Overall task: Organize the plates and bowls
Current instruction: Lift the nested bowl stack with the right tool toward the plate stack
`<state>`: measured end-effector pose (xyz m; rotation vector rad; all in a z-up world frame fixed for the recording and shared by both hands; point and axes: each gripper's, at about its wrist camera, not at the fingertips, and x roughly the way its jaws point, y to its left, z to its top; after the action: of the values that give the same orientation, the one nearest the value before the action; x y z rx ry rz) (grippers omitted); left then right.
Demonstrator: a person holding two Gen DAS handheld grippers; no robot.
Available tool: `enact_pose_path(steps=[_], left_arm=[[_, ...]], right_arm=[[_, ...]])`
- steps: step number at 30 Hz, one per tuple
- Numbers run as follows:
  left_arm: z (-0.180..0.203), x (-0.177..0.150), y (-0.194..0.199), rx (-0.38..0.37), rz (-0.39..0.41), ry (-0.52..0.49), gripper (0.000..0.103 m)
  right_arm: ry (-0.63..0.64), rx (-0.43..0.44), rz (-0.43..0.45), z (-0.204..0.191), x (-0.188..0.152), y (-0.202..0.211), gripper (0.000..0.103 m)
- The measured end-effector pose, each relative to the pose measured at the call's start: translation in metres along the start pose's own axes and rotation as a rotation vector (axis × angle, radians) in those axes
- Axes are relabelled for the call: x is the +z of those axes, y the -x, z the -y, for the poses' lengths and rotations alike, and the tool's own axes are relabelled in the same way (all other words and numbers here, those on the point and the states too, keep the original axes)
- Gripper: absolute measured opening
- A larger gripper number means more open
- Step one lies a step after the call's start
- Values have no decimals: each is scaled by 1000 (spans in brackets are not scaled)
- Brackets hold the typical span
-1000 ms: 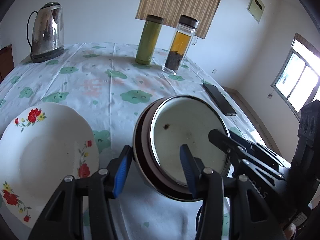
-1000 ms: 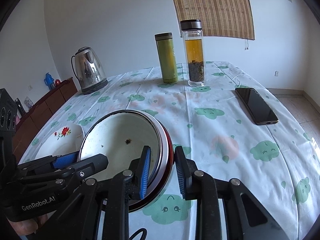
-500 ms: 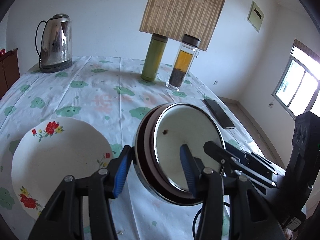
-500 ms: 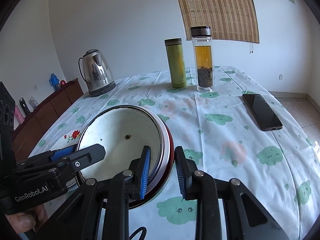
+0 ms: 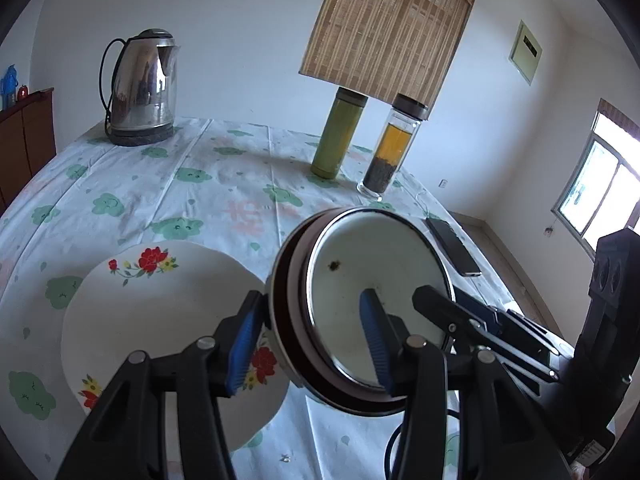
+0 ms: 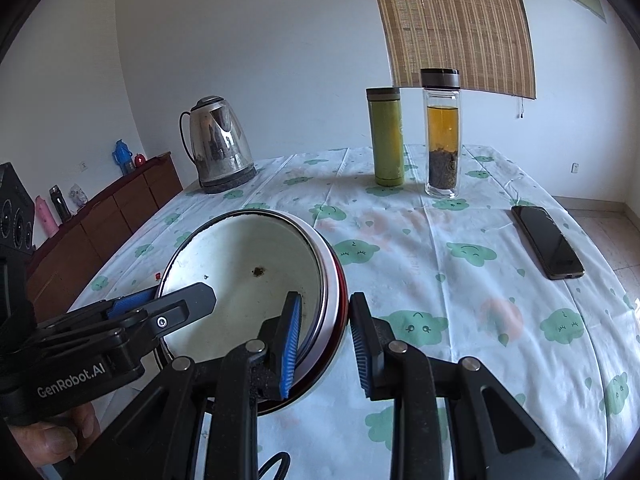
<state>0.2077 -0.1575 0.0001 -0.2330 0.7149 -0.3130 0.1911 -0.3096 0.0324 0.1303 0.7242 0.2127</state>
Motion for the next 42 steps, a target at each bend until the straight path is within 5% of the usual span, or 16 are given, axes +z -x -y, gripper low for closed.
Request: enact_pose_path(steps=[42], left_arm=[[-83,11,24,110,57,59,48]], right_arm=[[91,65,-60,-88,8,-45,27]])
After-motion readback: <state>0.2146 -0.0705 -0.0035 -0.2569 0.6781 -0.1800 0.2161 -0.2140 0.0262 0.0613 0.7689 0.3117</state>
